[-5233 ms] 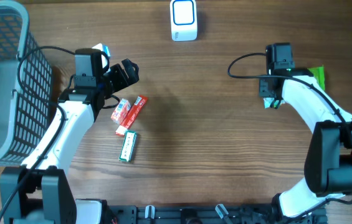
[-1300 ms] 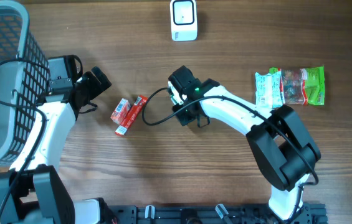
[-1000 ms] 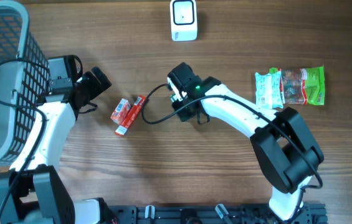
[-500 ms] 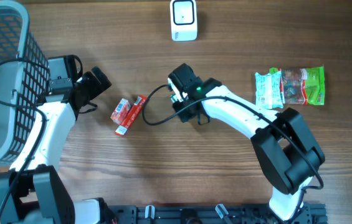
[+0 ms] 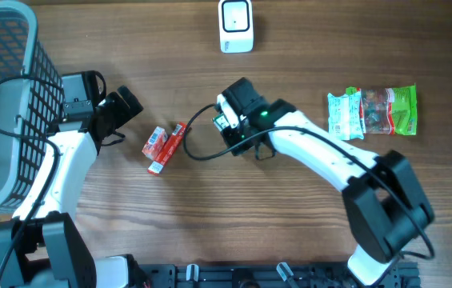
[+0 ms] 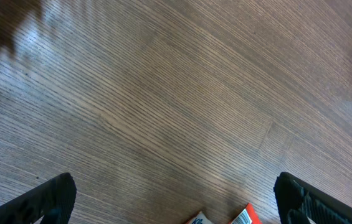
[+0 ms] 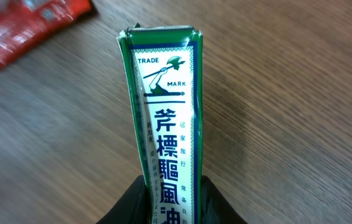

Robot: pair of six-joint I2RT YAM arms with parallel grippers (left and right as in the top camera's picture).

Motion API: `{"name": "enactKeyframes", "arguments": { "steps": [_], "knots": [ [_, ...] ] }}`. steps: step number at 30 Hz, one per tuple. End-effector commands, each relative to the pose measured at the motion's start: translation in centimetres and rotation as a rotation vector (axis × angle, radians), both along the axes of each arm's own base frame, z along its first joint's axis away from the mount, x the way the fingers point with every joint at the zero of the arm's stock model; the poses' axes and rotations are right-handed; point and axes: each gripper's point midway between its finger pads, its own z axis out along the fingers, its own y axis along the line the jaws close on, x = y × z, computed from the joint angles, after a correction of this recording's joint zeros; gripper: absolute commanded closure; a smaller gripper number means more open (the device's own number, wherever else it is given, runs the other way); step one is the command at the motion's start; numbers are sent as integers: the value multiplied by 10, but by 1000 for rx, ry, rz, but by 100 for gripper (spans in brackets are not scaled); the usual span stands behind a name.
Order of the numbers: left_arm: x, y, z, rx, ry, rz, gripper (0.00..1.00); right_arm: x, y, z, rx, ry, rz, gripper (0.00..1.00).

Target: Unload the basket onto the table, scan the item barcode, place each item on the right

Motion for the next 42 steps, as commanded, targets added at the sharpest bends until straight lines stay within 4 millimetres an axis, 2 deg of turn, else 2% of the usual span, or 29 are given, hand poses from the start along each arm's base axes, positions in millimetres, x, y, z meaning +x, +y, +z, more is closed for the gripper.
{"name": "enactKeyframes", "arguments": {
  "steps": [1,3,5,8,12,14,17,20,23,26,28,30,31,37,42],
  "knots": [
    [0,4,6,24,-14,-5,0,-8,1,19,197,135,-38,78],
    [0,4,6,24,-14,-5,0,-14,-4,23,330,247,-49,77],
    [0,4,6,24,-14,-5,0,-17,-11,20,370,288,-63,77],
    [0,4,6,23,-14,-4,0,-22,-32,1,380,327,-115,77],
    [0,4,6,23,-14,-4,0,-29,-39,-9,489,360,-107,75],
    [0,4,6,24,-14,-5,0,-29,-49,-18,495,355,-132,72],
    [0,4,6,23,-14,-4,0,-29,-62,-26,494,350,-154,62],
    [0,4,6,24,-14,-5,0,-25,-67,-27,489,338,-171,61],
    [0,4,6,23,-14,-4,0,-18,-80,-38,400,300,-211,60],
    [0,4,6,23,-14,-4,0,-9,-81,-22,382,265,-206,60],
    [0,4,6,24,-14,-5,0,1,-76,6,363,174,-161,60],
    [0,4,6,23,-14,-4,0,5,-69,26,342,85,-129,61],
    [0,4,6,24,-14,-5,0,5,-68,27,314,62,-124,61],
    [0,4,6,23,-14,-4,0,-5,-68,-14,162,71,-124,96],
    [0,4,6,23,-14,-4,0,-15,-61,-37,185,163,-108,96]
  ]
}}
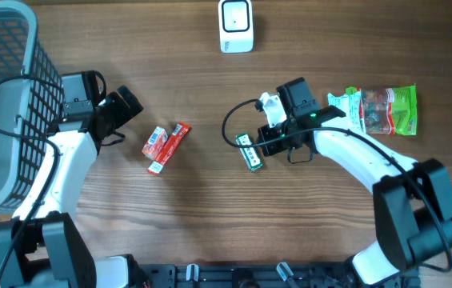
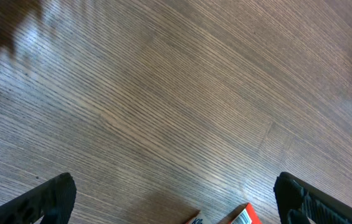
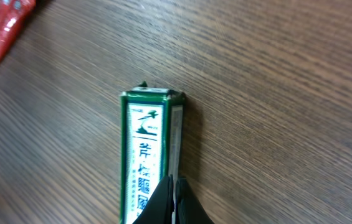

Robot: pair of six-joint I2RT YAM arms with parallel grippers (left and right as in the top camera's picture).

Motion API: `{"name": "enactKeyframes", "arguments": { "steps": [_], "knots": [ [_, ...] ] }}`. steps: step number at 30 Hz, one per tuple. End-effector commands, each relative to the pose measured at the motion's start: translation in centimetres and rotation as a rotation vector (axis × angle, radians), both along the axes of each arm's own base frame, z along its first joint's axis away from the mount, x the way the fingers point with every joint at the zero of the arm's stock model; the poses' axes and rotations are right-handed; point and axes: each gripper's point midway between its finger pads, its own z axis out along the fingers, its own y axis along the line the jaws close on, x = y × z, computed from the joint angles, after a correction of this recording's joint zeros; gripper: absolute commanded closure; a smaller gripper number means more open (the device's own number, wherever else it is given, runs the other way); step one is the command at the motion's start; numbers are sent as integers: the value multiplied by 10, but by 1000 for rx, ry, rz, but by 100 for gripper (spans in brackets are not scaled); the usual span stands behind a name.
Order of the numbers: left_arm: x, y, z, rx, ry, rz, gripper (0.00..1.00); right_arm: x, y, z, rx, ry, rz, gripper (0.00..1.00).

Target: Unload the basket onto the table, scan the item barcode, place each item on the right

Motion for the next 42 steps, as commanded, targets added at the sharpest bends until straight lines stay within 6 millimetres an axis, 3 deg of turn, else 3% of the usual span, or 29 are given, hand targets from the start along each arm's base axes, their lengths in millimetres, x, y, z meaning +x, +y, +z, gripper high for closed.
{"name": "enactKeyframes", "arguments": {
  "steps": [1,6,13,17,21,24,27,32,37,42],
  "knots": [
    [0,4,6,23,-14,-4,0,-11,1,-21,4,69,12,96],
    [0,4,6,24,-14,-5,0,-13,0,-30,-3,89,11,96],
    [0,4,6,23,-14,-4,0,0,11,-6,113,70,31,89],
    [0,4,6,24,-14,-5,0,-11,23,3,202,113,73,85],
    [0,4,6,23,-14,-4,0,-15,16,-10,151,109,59,81],
    [0,4,6,24,-14,-5,0,-8,12,-16,127,60,50,59],
    [0,4,6,24,-14,-5,0,3,11,-14,100,-4,69,46],
    [0,4,6,24,-14,-5,0,5,26,-11,6,-71,112,41],
    [0,4,6,24,-14,-5,0,4,31,-22,-285,-227,134,39],
    [0,4,6,23,-14,-4,0,15,29,-19,-293,-257,41,39]
  ]
}}
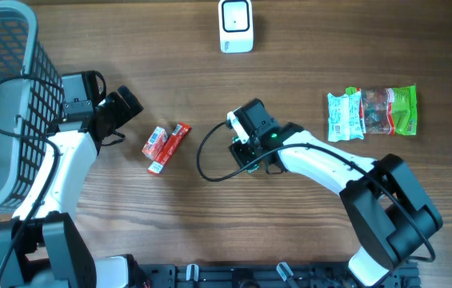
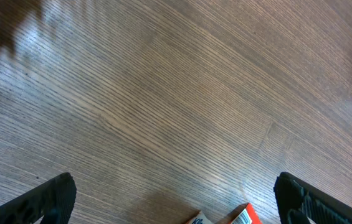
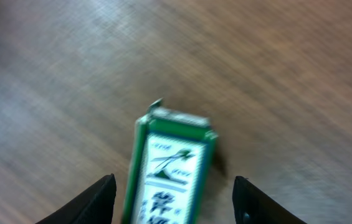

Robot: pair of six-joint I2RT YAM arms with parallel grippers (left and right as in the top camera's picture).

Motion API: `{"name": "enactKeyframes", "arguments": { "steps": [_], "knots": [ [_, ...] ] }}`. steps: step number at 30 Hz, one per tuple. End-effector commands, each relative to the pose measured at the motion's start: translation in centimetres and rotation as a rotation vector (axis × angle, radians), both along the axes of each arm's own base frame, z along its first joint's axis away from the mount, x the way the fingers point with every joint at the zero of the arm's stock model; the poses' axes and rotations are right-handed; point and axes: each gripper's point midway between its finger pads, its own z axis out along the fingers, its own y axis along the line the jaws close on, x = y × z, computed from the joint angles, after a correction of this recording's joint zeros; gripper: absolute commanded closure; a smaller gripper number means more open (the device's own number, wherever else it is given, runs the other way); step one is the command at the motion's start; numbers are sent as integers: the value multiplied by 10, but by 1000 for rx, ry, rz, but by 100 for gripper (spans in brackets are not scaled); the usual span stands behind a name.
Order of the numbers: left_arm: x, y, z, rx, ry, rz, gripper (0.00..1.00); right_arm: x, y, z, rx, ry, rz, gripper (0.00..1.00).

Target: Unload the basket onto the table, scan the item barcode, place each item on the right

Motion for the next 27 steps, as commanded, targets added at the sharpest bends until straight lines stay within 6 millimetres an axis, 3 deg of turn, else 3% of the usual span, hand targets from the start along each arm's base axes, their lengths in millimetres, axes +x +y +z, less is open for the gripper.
{"name": "enactKeyframes", "arguments": {
  "steps": [1,4,8,12,15,19,27],
  "knots": [
    [0,4,6,23,-14,-4,0,17,-5,9,-13,-56,-83,40],
    [0,4,6,23,-14,-4,0,18,0,10,13,-58,-74,41],
    [0,4,6,23,-14,-4,0,20,6,13,54,-56,-97,52],
    [0,4,6,23,-14,-4,0,19,5,12,58,-44,-120,53],
    [0,4,6,23,-14,-4,0,14,0,8,42,-19,-148,57],
    [0,4,6,23,-14,-4,0,22,-20,6,71,28,-299,70],
    [0,4,6,23,-14,-4,0,34,-42,17,277,169,-377,62]
  ]
}}
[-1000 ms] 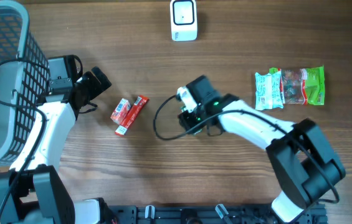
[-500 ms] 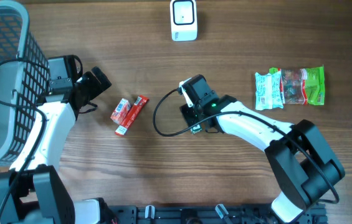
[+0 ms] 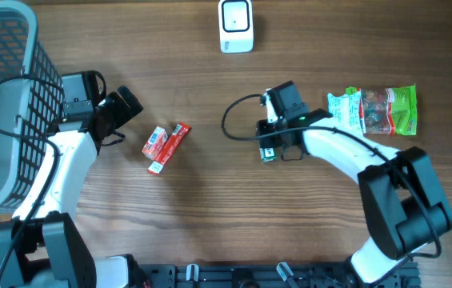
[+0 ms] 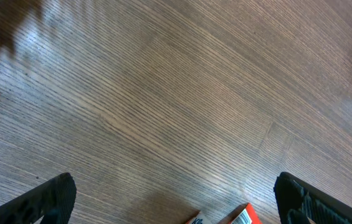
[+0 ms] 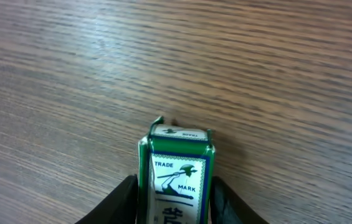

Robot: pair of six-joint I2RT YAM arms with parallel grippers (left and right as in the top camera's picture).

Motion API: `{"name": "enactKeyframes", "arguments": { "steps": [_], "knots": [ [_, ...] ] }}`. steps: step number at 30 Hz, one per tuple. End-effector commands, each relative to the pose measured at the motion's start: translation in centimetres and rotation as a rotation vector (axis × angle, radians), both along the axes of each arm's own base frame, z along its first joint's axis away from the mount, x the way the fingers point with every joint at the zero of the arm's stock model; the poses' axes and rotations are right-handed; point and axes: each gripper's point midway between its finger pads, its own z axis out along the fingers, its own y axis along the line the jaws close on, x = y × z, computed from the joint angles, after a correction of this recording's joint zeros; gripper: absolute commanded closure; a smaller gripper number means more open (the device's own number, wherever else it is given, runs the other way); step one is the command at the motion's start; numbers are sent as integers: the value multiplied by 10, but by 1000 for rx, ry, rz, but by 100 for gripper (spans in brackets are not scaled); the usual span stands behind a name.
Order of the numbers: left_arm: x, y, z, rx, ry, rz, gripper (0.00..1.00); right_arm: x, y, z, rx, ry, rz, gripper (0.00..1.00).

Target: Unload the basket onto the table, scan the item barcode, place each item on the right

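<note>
A small green box with a "TRADE MARK" axe figure sits between the black fingers of my right gripper, which is shut on it. In the overhead view the right gripper holds the green box just above the table's middle, below and right of the white scanner at the far edge. My left gripper hangs open at the left over bare wood. Its fingers stand wide apart, and the tips of the red packets show at the bottom edge.
A grey wire basket stands at the far left. Two red packets lie side by side left of centre. Green and white snack bags lie at the right. The right arm's black cable loops over the table.
My right gripper was open astride the green box; now it is shut on it and sits a little further right. The left arm has not moved.
My right gripper first held the green box near the red packets. Then the box lay on the table with the shut fingers over its near end. After that the gripper was open around the box, and now it grips it again.
</note>
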Motion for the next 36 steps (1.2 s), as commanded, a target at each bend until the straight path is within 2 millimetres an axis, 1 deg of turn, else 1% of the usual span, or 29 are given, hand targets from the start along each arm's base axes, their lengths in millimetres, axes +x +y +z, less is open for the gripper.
{"name": "enactKeyframes", "arguments": {
  "steps": [1,3,6,8,11,15,17,18,19,20,22,23,24,25,26,27,28,29,30,31,33,34,35,36],
  "knots": [
    [0,4,6,23,-14,-4,0,1,12,16,132,28,8,61],
    [0,4,6,23,-14,-4,0,2,13,21,198,45,13,57],
    [0,4,6,23,-14,-4,0,9,-2,22,215,50,-29,56],
    [0,4,6,23,-14,-4,0,10,-9,21,208,51,-32,55],
    [0,4,6,23,-14,-4,0,9,-12,22,211,48,-2,56],
    [0,4,6,23,-14,-4,0,8,-26,19,207,68,-21,58],
    [0,4,6,23,-14,-4,0,9,-23,28,274,64,8,58],
    [0,4,6,23,-14,-4,0,10,-30,33,291,64,-14,58],
    [0,4,6,23,-14,-4,0,11,-36,34,288,67,-33,58],
    [0,4,6,23,-14,-4,0,10,-42,34,284,79,-50,58],
    [0,4,6,23,-14,-4,0,3,-54,25,222,111,-75,58],
    [0,4,6,23,-14,-4,0,0,-52,25,225,118,-55,59],
    [0,4,6,23,-14,-4,0,-6,-43,29,265,122,7,62],
    [0,4,6,23,-14,-4,0,-11,-35,33,306,136,41,70],
    [0,4,6,23,-14,-4,0,-17,-35,32,313,169,28,77],
    [0,4,6,23,-14,-4,0,-25,-38,29,298,203,19,84],
    [0,4,6,23,-14,-4,0,-34,-45,22,249,248,-2,88],
    [0,4,6,23,-14,-4,0,-44,-56,13,168,289,-40,89],
    [0,4,6,23,-14,-4,0,-52,-60,5,109,310,-55,89],
    [0,4,6,23,-14,-4,0,-58,-60,-2,72,319,-67,89],
    [0,4,6,23,-14,-4,0,-65,-47,-8,57,333,-88,88],
    [0,4,6,23,-14,-4,0,-68,-39,-9,54,335,-95,87],
    [0,4,6,23,-14,-4,0,-71,-27,-9,61,336,-99,87],
    [0,4,6,23,-14,-4,0,-73,-15,-9,68,333,-96,82]
  ]
}}
